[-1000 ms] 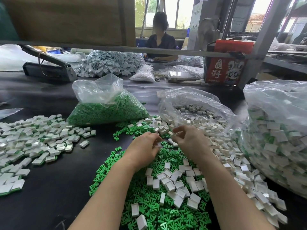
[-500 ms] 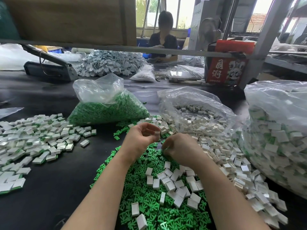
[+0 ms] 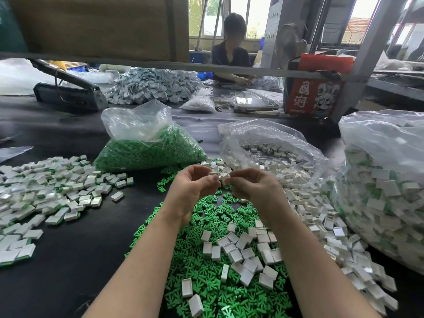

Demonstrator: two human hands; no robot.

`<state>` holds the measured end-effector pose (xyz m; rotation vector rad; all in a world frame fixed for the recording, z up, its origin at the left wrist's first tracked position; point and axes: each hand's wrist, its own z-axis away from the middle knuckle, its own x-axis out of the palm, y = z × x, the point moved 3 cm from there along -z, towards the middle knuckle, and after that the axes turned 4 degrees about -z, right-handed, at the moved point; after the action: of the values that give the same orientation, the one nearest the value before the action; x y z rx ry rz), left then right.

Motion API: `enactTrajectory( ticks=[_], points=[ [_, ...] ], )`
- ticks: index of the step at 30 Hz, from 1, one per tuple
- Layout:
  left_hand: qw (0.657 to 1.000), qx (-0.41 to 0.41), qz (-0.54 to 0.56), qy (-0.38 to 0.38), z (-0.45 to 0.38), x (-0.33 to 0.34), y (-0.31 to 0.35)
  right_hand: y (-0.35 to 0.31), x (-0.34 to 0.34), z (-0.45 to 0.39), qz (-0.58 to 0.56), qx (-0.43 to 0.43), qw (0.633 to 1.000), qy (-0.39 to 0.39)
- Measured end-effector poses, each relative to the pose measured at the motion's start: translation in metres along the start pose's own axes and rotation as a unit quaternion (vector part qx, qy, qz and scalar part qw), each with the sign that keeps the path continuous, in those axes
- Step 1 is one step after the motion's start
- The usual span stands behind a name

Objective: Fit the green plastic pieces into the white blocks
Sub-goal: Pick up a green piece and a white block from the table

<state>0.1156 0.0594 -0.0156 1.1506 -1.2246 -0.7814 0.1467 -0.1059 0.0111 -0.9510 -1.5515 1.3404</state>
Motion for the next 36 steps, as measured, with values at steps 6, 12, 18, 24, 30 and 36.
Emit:
enactTrajectory(
  ticks=[6,12,18,24,30,36],
  points=[
    [0.999,-0.016,0.028,-0.028,0.003,0.009,0.001,0.000,0.003,-0.002,-0.138,0.036,0.989,0.029],
    [0.999,-0.018,0.020,-0.030,0.001,0.009,0.000,0.001,0.005,-0.001,-0.172,0.025,0.983,0.056],
    [0.999,0.018,-0.036,-0.031,0.002,0.011,0.000,0.003,0.007,-0.002,-0.151,-0.012,0.986,0.066],
    [0.997,0.019,-0.057,-0.043,0.002,0.010,-0.003,0.005,0.006,-0.005,-0.062,-0.082,0.992,0.076],
    [0.968,-0.021,-0.207,-0.141,0.010,0.015,-0.001,0.008,0.008,-0.003,-0.028,-0.083,0.995,0.037],
    [0.954,-0.002,-0.259,-0.151,0.014,0.021,0.000,0.012,0.006,-0.007,0.187,-0.076,0.979,-0.014]
  ],
)
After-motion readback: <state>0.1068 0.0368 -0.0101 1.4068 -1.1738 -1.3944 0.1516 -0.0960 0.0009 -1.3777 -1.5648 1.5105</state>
